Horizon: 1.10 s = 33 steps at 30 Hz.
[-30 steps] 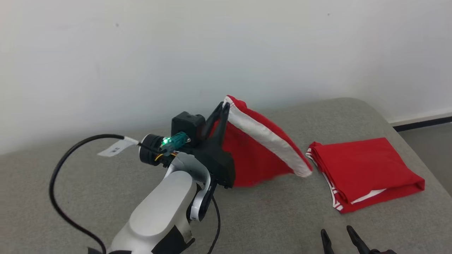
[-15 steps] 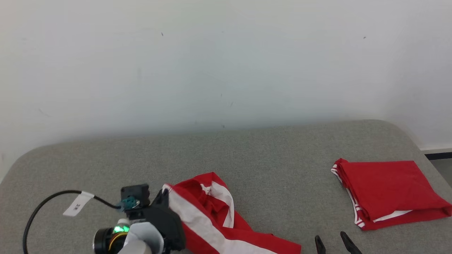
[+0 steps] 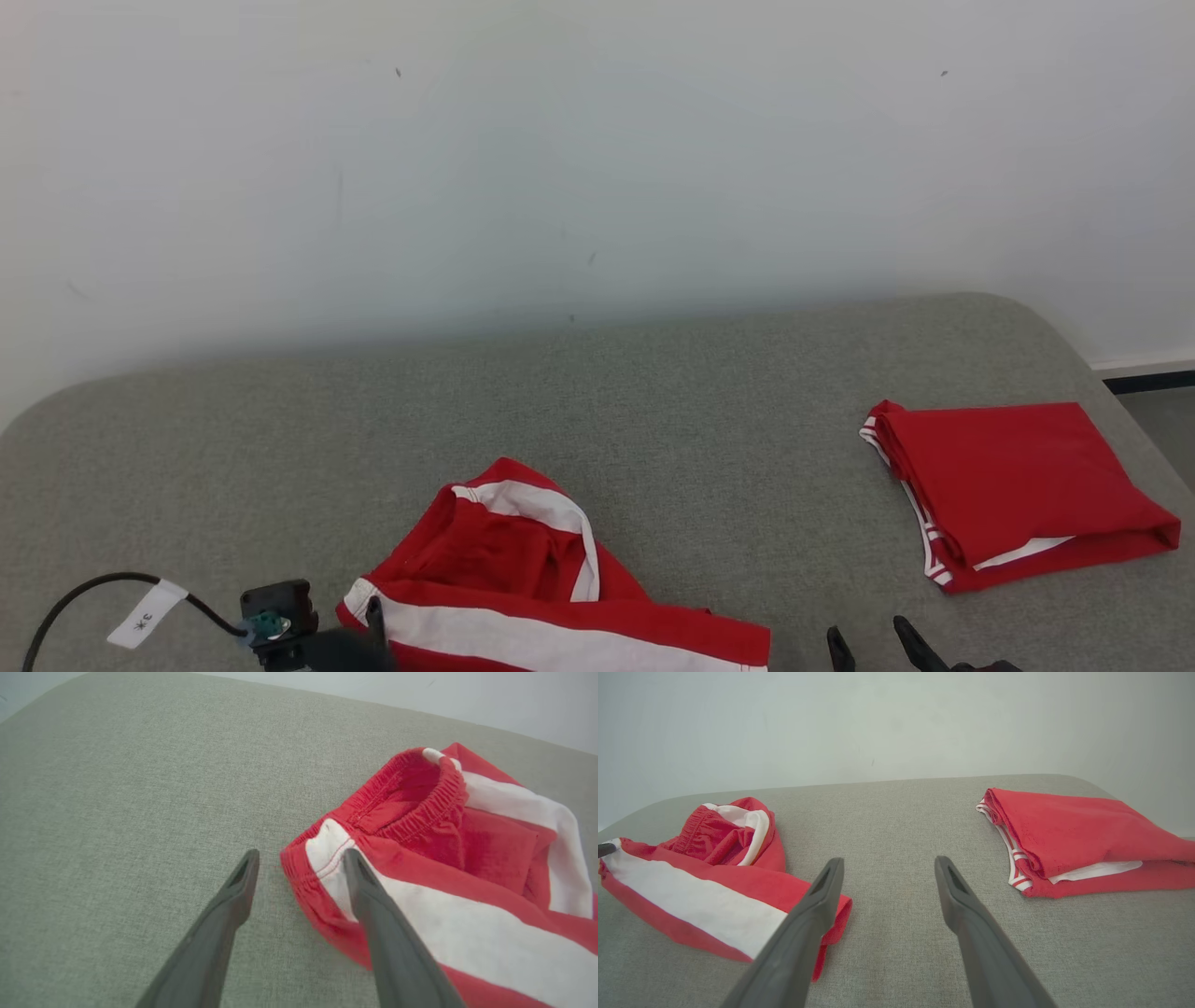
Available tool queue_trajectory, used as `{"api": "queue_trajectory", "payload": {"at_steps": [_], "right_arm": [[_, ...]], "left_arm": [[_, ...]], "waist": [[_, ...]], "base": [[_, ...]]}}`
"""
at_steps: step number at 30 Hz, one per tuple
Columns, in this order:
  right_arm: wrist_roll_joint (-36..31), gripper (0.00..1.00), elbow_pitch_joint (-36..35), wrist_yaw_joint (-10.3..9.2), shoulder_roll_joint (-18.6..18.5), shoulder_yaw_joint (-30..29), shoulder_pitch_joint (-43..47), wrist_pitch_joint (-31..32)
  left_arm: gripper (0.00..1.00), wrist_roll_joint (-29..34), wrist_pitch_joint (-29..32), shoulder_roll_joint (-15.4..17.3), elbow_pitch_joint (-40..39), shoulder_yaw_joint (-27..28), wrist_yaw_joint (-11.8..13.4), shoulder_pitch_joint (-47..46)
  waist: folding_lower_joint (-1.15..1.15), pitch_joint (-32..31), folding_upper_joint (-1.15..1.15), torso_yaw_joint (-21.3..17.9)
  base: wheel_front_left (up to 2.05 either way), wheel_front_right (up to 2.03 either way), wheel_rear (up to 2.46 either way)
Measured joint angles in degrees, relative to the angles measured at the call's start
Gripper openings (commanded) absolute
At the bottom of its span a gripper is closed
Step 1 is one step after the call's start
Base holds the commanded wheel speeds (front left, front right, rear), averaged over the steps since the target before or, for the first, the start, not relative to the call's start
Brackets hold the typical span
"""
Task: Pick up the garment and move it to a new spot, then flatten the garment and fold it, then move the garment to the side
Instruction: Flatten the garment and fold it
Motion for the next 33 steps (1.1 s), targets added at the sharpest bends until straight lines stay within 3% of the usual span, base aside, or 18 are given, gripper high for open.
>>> {"api": "queue_trajectory", "payload": {"at_steps": [9,19,21,22,25,27,28,29,33], "right_arm": [[5.3,1.00,-2.3,0.00,0.0,3.0,0.1,14.5],[8.1,1.00,-3.1,0.00,0.0,5.7,0.1,19.0],[8.1,1.00,-3.1,0.00,0.0,5.9,0.1,19.4],[8.1,1.00,-3.2,0.00,0.0,5.9,0.1,19.5],[8.1,1.00,-3.4,0.00,0.0,6.0,0.1,19.6],[8.1,1.00,-3.5,0.00,0.0,6.1,0.1,19.6],[8.1,1.00,-3.5,0.00,0.0,6.1,0.1,19.8],[8.1,1.00,-3.6,0.00,0.0,6.1,0.1,19.9],[8.0,1.00,-3.7,0.00,0.0,6.0,0.1,20.0]], "left_arm": [[1.00,5.6,0.8,4.3,1.5,-6.3,-5.4,-3.3],[0.98,9.4,8.4,5.4,3.4,-12.4,-11.7,-9.6],[0.83,9.2,9.3,5.4,3.4,-12.8,-12.5,-9.9],[0.55,9.2,9.5,5.4,3.4,-12.9,-12.8,-10.1],[0.18,9.3,9.6,5.4,3.1,-13.3,-12.9,-10.7],[0.25,10.0,9.5,5.5,2.5,-13.8,-12.6,-10.9],[0.41,10.4,9.4,5.6,2.3,-14.0,-12.5,-11.1],[0.97,10.9,9.2,5.7,1.9,-14.3,-12.3,-11.2],[1.00,12.2,9.7,6.8,0.4,-15.4,-11.8,-12.6]], "waist": [[0.00,1.4,0.00,1.4],[0.01,3.7,0.00,1.3],[0.01,4.0,0.00,1.2],[0.01,4.1,0.00,1.2],[0.01,4.3,0.00,1.4],[0.01,4.4,0.00,1.7],[0.01,4.4,0.00,1.8],[0.01,4.4,0.00,2.0],[0.01,4.3,0.00,2.6]], "base": [[0.00,0.00,0.00],[0.00,0.00,0.00],[0.00,0.00,0.00],[0.00,0.00,0.00],[0.00,0.00,0.00],[0.00,0.00,0.00],[0.00,0.00,0.00],[0.00,0.00,0.00],[0.00,0.00,0.00]]}}
